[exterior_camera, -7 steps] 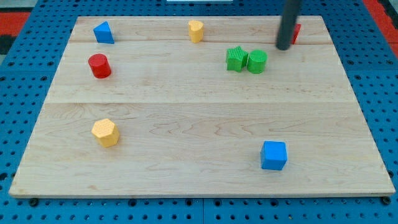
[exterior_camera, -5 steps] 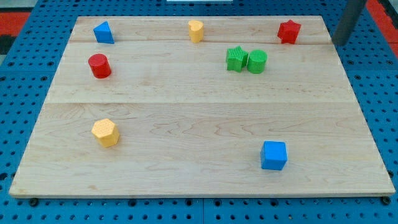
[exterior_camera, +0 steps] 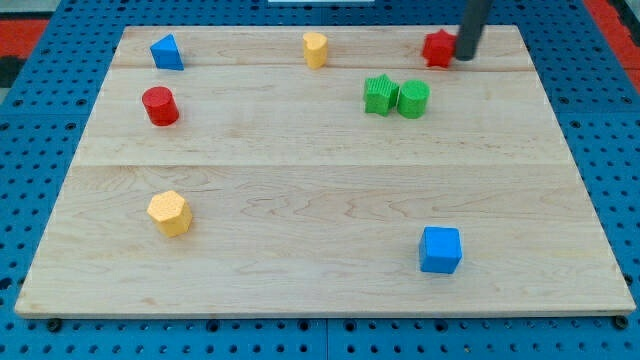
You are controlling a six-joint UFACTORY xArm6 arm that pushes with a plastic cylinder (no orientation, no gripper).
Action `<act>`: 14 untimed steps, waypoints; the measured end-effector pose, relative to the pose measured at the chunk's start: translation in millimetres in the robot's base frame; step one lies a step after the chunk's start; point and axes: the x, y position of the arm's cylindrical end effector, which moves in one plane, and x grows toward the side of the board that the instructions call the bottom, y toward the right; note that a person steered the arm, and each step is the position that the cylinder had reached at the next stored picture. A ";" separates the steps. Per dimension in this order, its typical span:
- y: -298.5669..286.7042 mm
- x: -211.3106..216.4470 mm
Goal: Move the red star slightly to the right side of the yellow heart
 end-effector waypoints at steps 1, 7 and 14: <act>7.5 -19.3; 109.4 -3.5; -24.4 36.2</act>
